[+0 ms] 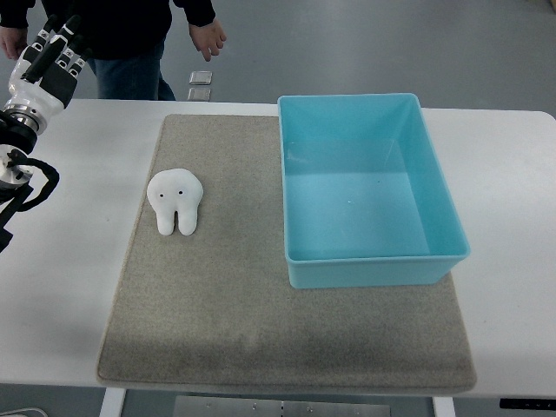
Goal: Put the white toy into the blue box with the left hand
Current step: 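Raise the left hand and open its fingers above the table edge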
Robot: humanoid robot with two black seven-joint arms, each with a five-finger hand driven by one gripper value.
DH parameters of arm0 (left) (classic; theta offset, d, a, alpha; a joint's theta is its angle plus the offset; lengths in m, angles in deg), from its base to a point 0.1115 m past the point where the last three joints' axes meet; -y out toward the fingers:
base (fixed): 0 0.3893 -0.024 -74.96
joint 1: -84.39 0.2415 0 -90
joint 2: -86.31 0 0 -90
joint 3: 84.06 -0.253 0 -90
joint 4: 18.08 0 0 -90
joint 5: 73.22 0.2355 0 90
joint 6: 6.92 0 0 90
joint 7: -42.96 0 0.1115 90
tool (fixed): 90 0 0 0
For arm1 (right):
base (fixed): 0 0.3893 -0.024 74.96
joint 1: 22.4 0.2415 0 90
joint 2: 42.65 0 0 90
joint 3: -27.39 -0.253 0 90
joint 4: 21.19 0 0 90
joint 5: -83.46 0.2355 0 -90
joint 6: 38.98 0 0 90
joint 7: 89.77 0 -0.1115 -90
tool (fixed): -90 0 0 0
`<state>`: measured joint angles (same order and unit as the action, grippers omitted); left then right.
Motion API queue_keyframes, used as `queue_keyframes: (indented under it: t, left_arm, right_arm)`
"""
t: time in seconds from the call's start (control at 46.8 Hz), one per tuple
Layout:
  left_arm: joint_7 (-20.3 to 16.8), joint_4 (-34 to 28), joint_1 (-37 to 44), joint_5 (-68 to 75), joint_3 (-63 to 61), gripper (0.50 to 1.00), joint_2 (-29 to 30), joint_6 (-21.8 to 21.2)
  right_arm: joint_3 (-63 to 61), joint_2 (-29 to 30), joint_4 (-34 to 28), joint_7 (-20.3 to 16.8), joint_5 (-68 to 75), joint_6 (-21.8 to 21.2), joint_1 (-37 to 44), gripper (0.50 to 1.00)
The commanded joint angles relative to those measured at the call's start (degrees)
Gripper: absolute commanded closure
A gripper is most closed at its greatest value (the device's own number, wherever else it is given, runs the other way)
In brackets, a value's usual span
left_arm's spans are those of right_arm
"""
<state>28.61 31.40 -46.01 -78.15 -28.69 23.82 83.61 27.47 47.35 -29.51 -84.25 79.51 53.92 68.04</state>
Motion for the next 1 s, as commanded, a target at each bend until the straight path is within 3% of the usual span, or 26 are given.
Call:
queue_keyframes:
  t: [0.0,0.342,0.556,0.791,0.983]
  left_arm:
    - [0.0,0.0,0.1,0.0,0.0,0.506,0.0,0.0]
    - [-0.1,-0.4,-0.5,0.0,0.0,0.504,0.0,0.0]
    - [-0.1,-5.7,-2.2,0.1,-0.2,0.506,0.0,1.0]
    - [-0.5,-9.5,-2.5,4.4,-0.8,0.506,-0.1,9.2]
    - [-2.5,-9.5,-3.3,16.6,-0.9,0.506,-0.1,9.4]
  right_arm:
    - [0.0,0.0,0.0,-0.1,0.0,0.0,0.0,0.564]
    - [0.0,0.0,0.1,-0.1,0.0,0.0,0.0,0.564]
    - [0.0,0.0,0.1,-0.1,0.0,0.0,0.0,0.564]
    - [0.0,0.0,0.1,0.0,0.0,0.0,0.0,0.564]
    - [0.0,0.0,0.0,0.0,0.0,0.0,0.0,0.564]
